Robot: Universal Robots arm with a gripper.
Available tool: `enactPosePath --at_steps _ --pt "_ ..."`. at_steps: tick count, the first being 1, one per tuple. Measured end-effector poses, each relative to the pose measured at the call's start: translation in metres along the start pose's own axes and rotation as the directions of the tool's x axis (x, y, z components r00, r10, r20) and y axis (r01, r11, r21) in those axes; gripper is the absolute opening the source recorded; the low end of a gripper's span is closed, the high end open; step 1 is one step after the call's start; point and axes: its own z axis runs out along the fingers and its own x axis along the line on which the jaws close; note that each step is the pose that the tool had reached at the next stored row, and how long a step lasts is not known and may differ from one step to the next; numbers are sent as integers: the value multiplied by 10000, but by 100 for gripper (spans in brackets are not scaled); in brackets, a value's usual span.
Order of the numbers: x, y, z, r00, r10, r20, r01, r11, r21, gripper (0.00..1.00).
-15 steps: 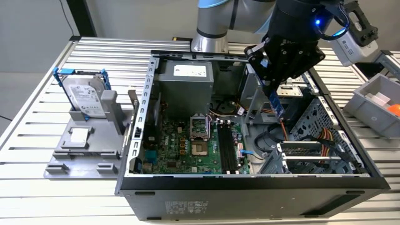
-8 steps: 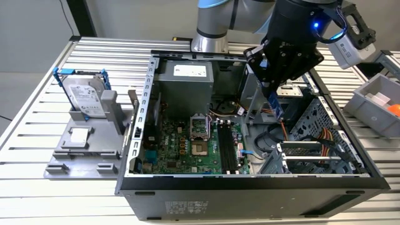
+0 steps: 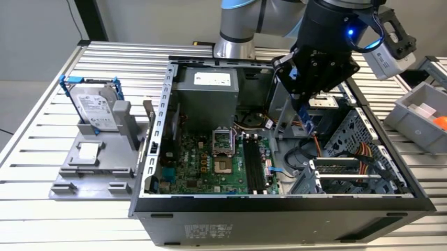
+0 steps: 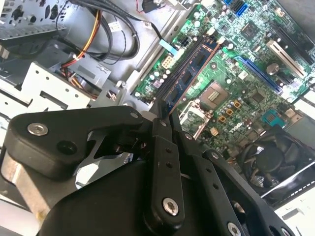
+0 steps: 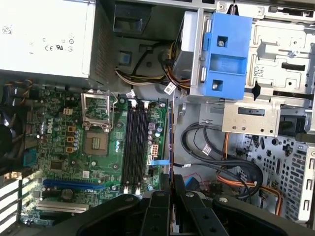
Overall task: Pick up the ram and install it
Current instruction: 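Pick up the ram and move it above insertion slot, then insert the ram into the slot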
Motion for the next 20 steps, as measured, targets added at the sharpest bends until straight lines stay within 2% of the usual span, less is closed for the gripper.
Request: enactPosePath --at_steps 7,20 --pt "5 1 64 10000 0 0 0 10000 3 0" --pt "57 2 291 10000 36 -4 -36 10000 5 0"
